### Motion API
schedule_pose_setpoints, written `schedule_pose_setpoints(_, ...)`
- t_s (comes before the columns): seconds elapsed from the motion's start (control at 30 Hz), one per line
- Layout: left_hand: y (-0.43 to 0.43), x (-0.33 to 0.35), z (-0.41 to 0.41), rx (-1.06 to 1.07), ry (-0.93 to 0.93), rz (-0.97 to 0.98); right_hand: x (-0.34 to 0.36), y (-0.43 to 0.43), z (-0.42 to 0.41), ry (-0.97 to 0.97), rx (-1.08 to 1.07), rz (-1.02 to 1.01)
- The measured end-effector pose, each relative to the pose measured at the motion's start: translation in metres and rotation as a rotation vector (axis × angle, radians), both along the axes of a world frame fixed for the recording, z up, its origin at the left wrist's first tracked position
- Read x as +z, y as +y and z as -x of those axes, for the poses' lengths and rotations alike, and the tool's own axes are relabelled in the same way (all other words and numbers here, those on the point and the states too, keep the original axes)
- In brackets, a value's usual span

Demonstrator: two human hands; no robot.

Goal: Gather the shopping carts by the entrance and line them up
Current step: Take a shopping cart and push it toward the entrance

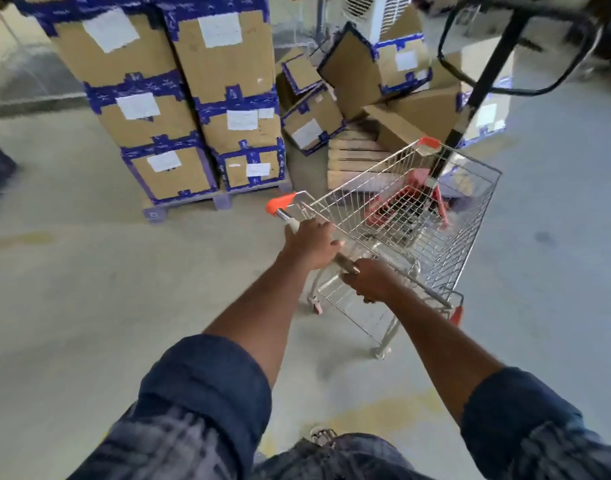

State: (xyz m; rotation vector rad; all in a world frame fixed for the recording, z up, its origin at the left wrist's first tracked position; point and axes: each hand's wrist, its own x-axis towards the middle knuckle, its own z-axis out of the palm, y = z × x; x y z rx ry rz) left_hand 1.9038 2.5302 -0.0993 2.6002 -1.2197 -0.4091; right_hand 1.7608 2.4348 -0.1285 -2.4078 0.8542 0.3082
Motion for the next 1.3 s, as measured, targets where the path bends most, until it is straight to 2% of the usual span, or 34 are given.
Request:
schedule_pose_setpoints(0.1,0.010,-0.025,-0.029,-0.150,-0.052,-0.076,-0.011,0.014,0.011,0.042,-0.175,0.303)
schedule_pose_setpoints(0.23,0.030,-0.040,-0.045,-0.370,-0.069,-0.036,-0.003,0.048,0.014,0.158,-0.329,0.407)
schedule_pose_setpoints(0.37,0.071,-0.044,-0.058,-0.484,-0.075,-0.080,-0.002,0.100,0.015,0.204,-0.374,0.418)
schedule_pose_setpoints(0.53,0.135,-0.053,-0.077,-0.605,-0.071,0.014,0.000,0.173,0.034,0.246,-0.429,0.308)
schedule_pose_setpoints(0.7,0.189,-0.057,-0.077,-0.661,-0.031,0.059,0.002,0.248,0.072,0.328,-0.568,0.334)
schedule_pose_setpoints(1.03,0.286,-0.052,-0.098,-0.796,-0.154,0.095,-0.006,0.423,0.045,0.195,-0.808,0.418)
schedule_pose_setpoints(1.3,0.329,-0.037,-0.097,-0.927,-0.090,0.030,-0.006,0.525,0.025,0.135,-0.982,0.432)
